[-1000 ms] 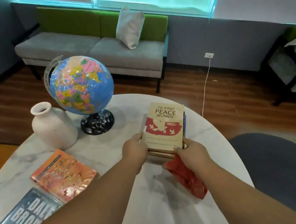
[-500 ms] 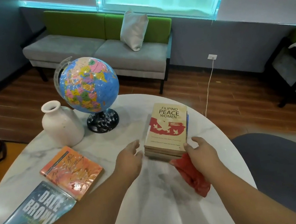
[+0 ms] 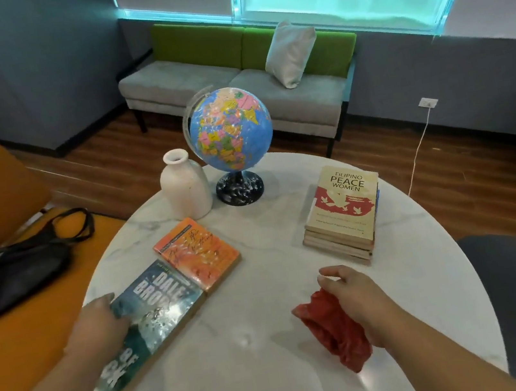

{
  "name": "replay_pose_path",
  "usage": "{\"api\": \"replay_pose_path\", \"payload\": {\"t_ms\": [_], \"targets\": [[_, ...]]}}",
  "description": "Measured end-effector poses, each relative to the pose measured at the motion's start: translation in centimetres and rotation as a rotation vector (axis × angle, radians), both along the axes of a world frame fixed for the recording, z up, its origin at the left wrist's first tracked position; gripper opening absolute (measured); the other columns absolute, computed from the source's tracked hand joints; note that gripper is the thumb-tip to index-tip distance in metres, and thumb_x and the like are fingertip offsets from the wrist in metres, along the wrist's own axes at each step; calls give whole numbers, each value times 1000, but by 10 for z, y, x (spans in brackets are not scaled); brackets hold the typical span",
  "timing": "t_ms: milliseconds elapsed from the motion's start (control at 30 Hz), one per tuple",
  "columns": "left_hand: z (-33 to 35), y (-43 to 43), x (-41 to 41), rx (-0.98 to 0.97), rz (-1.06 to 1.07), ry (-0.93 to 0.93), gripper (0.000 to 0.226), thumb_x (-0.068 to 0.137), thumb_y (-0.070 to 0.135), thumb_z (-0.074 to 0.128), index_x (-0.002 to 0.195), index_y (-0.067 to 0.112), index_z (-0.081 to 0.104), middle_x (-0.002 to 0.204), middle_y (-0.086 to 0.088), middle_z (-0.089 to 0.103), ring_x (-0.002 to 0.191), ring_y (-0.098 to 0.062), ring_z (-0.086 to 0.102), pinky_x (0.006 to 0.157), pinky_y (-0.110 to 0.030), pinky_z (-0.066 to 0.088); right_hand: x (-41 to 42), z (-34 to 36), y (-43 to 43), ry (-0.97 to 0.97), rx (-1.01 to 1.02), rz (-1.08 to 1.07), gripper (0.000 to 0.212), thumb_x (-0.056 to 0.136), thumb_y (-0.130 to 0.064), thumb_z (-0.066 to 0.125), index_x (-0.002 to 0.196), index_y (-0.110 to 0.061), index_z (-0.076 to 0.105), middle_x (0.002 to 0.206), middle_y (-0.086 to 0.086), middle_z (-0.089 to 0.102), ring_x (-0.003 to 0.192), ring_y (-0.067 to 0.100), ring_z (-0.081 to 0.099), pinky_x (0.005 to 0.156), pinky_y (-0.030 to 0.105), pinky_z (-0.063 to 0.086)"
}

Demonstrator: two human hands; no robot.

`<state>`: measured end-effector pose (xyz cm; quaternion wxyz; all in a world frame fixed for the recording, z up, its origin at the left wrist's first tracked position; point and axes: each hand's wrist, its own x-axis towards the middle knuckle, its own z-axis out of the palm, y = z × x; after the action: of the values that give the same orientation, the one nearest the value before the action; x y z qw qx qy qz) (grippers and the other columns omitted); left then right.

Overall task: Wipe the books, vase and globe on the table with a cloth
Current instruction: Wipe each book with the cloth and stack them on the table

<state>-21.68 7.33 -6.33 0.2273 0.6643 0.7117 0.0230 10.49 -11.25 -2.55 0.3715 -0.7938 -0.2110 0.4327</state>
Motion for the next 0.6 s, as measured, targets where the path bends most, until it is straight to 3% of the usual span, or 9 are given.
{"api": "replay_pose_path", "payload": {"t_ms": [67, 167, 267, 400, 467, 600], "targets": [[-5, 8, -17, -77, -28, 89, 58, 92, 22, 60, 145, 13, 39, 133, -15, 54, 108, -28, 58, 75, -33, 48, -14, 1, 3, -5, 0, 30, 24, 95, -33, 58, 119, -28, 61, 97, -2, 67, 88, 14, 66, 88, 32, 52], [-6, 17, -25, -180, -143, 171, 52, 92, 20, 58, 141, 14, 40, 119, -9, 61, 91, -20, 59, 67, -24, 45, -28, 0, 4, -15, -12, 47, 22, 94, -34, 59, 116, -31, 62, 99, -1, 67, 90, 15, 66, 93, 37, 52], [0, 24, -33, -265, -183, 115, 60, 86, 14, 66, 140, 18, 41, 114, -6, 60, 83, -15, 59, 60, -20, 46, -40, -2, 2, -28, -19, 48, 22, 94, -34, 59, 116, -30, 62, 99, -1, 66, 91, 15, 66, 91, 34, 52], [-13, 11, -42, -324, -265, -51, 76, 77, 11, 76, 142, 19, 38, 132, -6, 49, 79, -10, 56, 53, -17, 49, -48, -3, -3, 5, 19, -34, 21, 95, -28, 59, 116, -25, 61, 92, 2, 69, 85, 15, 68, 76, 27, 52], [-21, -3, -41, -328, -307, -95, 77, 75, 14, 78, 141, 19, 38, 130, -3, 47, 88, -12, 57, 57, -18, 52, -54, -4, -3, 32, 31, -81, 19, 95, -27, 59, 115, -25, 62, 91, 2, 70, 84, 17, 69, 74, 28, 53], [-33, -24, -21, -295, -399, -118, 81, 74, 22, 79, 142, 18, 36, 131, -2, 45, 107, -17, 56, 86, -28, 54, -54, -9, -10, 44, 22, -173, 14, 95, -27, 59, 108, -23, 63, 95, 7, 71, 85, 23, 71, 83, 39, 57]]}}
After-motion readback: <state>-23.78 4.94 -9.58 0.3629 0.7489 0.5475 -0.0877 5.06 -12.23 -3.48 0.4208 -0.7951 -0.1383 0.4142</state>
